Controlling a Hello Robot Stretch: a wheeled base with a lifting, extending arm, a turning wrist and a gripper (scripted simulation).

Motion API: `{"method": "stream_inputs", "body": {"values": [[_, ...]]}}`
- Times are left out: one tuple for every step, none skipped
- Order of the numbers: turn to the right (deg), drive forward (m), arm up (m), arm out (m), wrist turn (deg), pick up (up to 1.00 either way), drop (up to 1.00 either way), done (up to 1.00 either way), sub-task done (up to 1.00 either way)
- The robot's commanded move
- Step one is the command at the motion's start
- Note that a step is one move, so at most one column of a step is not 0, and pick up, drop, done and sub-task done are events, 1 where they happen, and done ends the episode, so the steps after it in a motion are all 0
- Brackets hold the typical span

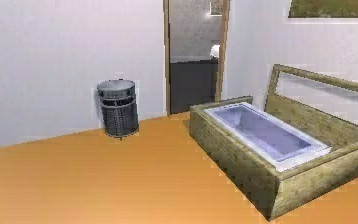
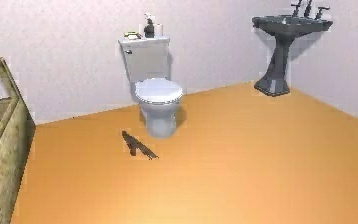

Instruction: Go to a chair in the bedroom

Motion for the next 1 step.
{"method": "stream_inputs", "body": {"values": [[0.0, 1.00, 0.00, 0.00, 0.0, 0.00, 0.00, 0.00, 0.00]]}}
